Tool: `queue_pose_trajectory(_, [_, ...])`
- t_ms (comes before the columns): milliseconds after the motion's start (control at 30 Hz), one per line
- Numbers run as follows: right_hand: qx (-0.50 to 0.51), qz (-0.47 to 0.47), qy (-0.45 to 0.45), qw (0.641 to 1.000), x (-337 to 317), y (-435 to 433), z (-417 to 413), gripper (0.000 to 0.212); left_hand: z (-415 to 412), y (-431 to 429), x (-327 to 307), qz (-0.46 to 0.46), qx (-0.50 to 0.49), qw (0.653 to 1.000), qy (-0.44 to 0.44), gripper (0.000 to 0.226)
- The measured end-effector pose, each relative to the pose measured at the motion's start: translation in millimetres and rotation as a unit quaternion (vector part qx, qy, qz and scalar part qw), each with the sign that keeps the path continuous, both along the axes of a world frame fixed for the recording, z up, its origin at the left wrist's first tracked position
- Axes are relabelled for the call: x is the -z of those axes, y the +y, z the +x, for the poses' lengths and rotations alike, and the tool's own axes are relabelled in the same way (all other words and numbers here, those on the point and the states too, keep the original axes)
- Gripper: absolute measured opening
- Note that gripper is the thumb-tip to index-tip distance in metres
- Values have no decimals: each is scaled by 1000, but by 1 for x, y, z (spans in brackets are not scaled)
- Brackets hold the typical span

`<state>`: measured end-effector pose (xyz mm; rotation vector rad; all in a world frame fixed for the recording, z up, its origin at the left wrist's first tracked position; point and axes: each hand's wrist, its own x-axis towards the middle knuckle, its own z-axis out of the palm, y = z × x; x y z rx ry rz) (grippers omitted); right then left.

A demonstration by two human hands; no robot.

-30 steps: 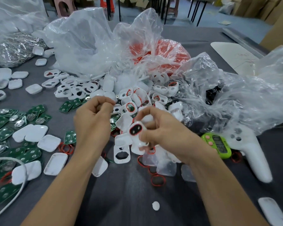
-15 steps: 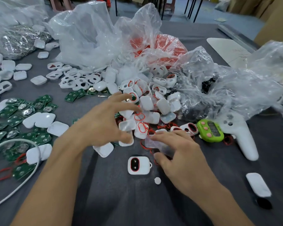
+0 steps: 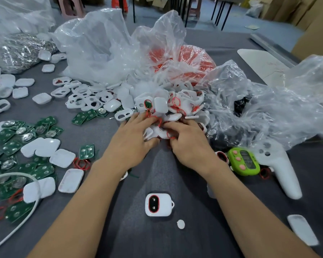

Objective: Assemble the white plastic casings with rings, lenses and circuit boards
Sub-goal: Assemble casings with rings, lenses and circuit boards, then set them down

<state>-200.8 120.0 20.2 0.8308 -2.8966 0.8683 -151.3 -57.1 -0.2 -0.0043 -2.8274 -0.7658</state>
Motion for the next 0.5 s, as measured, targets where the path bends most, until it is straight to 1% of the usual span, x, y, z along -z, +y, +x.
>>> queue_pose_trajectory(67, [-1, 15, -37, 999, -11, 1, -3, 42, 5, 0, -4, 102, -38, 993, 49, 52])
queue_pose_trajectory(100, [-5, 25, -58, 998, -17, 4, -4, 43, 9, -1, -6, 150, -65, 985, 56, 47])
queue_pose_trajectory(167, [-7, 47, -87, 995, -27, 10, -3, 48, 16, -3, -9, 212, -121, 968, 51, 38])
queue_pose_trajectory(233, [13, 43, -88, 995, -35, 12, -3, 43, 21, -4, -14, 259, -142, 954, 46, 37])
queue_pose_trajectory(300, [51, 3, -62, 997, -41, 5, -1, 30, 21, -6, -18, 304, -146, 940, 55, 34])
queue_pose_trajectory(400, [80, -56, -14, 995, -45, -15, 0, 27, 17, -9, -19, 367, -169, 912, 70, 37])
queue_pose_trajectory(433, [75, -74, -16, 994, -44, -22, 0, 28, 16, -10, -19, 391, -177, 900, 73, 40])
queue_pose_trajectory(500, [57, -108, -53, 991, -40, -35, -1, 32, 14, -13, -18, 426, -182, 882, 87, 55])
